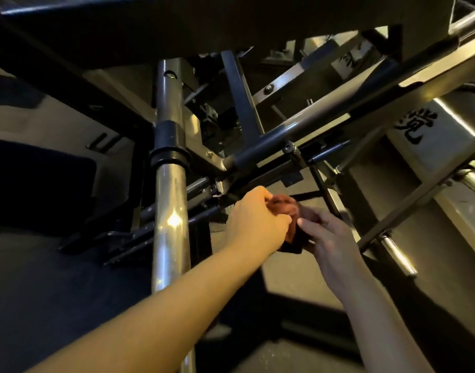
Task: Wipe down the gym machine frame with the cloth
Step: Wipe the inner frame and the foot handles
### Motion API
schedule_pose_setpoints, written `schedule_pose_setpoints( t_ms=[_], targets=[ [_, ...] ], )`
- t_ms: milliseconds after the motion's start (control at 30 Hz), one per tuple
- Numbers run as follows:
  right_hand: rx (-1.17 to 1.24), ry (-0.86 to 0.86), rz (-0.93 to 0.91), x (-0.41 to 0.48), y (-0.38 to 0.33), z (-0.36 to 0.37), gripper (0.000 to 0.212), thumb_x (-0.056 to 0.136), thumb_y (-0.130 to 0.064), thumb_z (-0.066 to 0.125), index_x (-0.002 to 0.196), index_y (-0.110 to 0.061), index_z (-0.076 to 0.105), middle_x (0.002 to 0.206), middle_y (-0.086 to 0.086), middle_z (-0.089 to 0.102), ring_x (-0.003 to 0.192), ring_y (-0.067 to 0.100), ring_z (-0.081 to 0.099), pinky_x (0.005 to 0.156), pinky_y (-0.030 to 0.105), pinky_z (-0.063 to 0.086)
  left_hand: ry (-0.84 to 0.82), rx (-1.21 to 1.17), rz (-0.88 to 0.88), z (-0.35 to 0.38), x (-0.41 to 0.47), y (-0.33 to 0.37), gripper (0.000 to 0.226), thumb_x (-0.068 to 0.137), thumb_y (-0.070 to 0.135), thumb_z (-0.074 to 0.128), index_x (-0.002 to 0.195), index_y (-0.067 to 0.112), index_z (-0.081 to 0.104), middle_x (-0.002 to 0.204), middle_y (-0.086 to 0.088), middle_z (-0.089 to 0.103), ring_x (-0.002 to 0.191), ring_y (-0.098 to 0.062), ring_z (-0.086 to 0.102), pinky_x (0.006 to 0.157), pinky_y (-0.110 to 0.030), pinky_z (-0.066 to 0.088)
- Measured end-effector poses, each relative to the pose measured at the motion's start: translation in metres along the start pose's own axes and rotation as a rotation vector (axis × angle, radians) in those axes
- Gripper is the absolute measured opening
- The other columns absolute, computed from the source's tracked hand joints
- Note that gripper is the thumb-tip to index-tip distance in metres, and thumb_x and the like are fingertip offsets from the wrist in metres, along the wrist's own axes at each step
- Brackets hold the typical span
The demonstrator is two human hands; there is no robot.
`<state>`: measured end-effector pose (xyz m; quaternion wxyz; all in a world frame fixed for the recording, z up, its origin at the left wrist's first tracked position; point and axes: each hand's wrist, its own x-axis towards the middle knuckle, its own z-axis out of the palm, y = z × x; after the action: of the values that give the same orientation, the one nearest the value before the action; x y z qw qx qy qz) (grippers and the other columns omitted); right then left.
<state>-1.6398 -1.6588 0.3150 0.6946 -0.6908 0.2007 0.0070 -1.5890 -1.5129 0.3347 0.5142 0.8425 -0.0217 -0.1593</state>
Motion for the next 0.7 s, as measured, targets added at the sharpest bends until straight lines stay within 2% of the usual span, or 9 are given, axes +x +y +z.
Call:
schedule_pose_setpoints(
  t_ms=[100, 167, 233, 300, 367, 433, 567, 633, 700],
  targets=[
    [-0.027, 0.098, -0.003, 0.029, 0.013, -0.007, 0.021, 0.086, -0.03, 0.073, 0.105, -0.024, 0.069, 0.097, -0.004, 0.072, 0.1, 0.013, 0.066, 0.094, 0.028, 0.048, 0.104, 0.05, -0.013, 0.032, 0.029, 0.009, 0.031, 0.091, 0.028, 0.072, 0.12, 0.03, 0.059, 0.109, 0.006, 0.065, 0.104, -0.015, 0.061, 0.092, -0.039, 0.055],
    [-0.085, 0.191, 0.003, 0.049, 0.024, -0.019, 0.007, 0.092, -0.028, 0.07, 0.095, -0.031, 0.064, 0.097, -0.007, 0.067, 0.095, 0.006, 0.061, 0.082, 0.018, 0.044, 0.139, 0.019, -0.083, 0.054, 0.05, 0.011, 0.043, 0.089, 0.026, 0.073, 0.129, 0.031, 0.059, 0.116, 0.001, 0.067, 0.109, -0.021, 0.063, 0.09, -0.04, 0.056],
    [-0.127, 0.183, -0.039, 0.07, 0.033, -0.034, 0.005, 0.093, -0.023, 0.071, 0.092, -0.023, 0.066, 0.1, 0.0, 0.069, 0.096, 0.011, 0.064, 0.079, 0.023, 0.048, 0.133, -0.098, -0.19, 0.073, 0.069, 0.007, 0.045, 0.091, 0.022, 0.071, 0.133, 0.032, 0.057, 0.119, -0.001, 0.064, 0.112, -0.023, 0.061, 0.084, -0.036, 0.053],
    [-0.171, 0.164, -0.068, 0.09, 0.043, -0.047, 0.008, 0.092, -0.015, 0.072, 0.09, -0.013, 0.064, 0.094, 0.001, 0.07, 0.093, 0.015, 0.067, 0.08, 0.031, 0.052, 0.122, -0.3, -0.27, 0.092, 0.084, -0.005, 0.048, 0.091, 0.016, 0.068, 0.135, 0.03, 0.056, 0.122, -0.002, 0.061, 0.112, -0.022, 0.059, 0.09, -0.038, 0.054],
    [-0.207, 0.163, -0.058, 0.107, 0.056, -0.054, 0.008, 0.092, -0.01, 0.071, 0.097, -0.013, 0.066, 0.093, -0.002, 0.07, 0.092, 0.012, 0.066, 0.074, 0.025, 0.048, 0.159, -0.501, -0.319, 0.11, 0.093, -0.021, 0.048, 0.091, 0.012, 0.067, 0.135, 0.027, 0.057, 0.119, -0.001, 0.061, 0.109, -0.02, 0.06, 0.098, -0.043, 0.054],
    [-0.238, 0.171, -0.066, 0.123, 0.072, -0.055, 0.022, 0.092, -0.01, 0.072, 0.111, -0.018, 0.067, 0.101, -0.002, 0.069, 0.096, 0.008, 0.064, 0.071, 0.02, 0.044, 0.222, -0.605, -0.35, 0.127, 0.102, -0.037, 0.045, 0.09, 0.012, 0.068, 0.132, 0.025, 0.059, 0.117, 0.0, 0.062, 0.109, -0.018, 0.061, 0.101, -0.043, 0.053],
    [-0.18, 0.229, -0.14, 0.153, 0.102, -0.05, 0.02, 0.09, -0.012, 0.076, 0.107, -0.015, 0.068, 0.096, 0.0, 0.067, 0.083, 0.003, 0.062, 0.063, 0.009, 0.045, 0.319, -0.563, -0.314, 0.141, 0.128, -0.061, 0.042, 0.089, 0.017, 0.072, 0.129, 0.025, 0.059, 0.117, 0.001, 0.062, 0.109, -0.018, 0.061, 0.101, -0.043, 0.052],
    [-0.161, 0.248, -0.179, 0.17, 0.112, -0.047, 0.019, 0.09, -0.012, 0.075, 0.108, -0.013, 0.069, 0.096, 0.004, 0.068, 0.081, 0.006, 0.063, 0.059, 0.004, 0.044, 0.369, -0.481, -0.233, 0.143, 0.143, -0.067, 0.04, 0.09, 0.016, 0.072, 0.127, 0.025, 0.06, 0.119, 0.002, 0.063, 0.104, -0.012, 0.06, 0.097, -0.035, 0.053],
    [-0.134, 0.294, -0.221, 0.184, 0.115, -0.049, 0.02, 0.091, -0.012, 0.074, 0.11, -0.014, 0.068, 0.1, 0.0, 0.069, 0.08, -0.002, 0.063, 0.064, 0.005, 0.048, 0.463, -0.346, -0.148, 0.147, 0.155, -0.071, 0.043, 0.091, 0.018, 0.072, 0.131, 0.026, 0.058, 0.125, 0.004, 0.062, 0.105, -0.006, 0.056, 0.092, -0.024, 0.048]
  ],
)
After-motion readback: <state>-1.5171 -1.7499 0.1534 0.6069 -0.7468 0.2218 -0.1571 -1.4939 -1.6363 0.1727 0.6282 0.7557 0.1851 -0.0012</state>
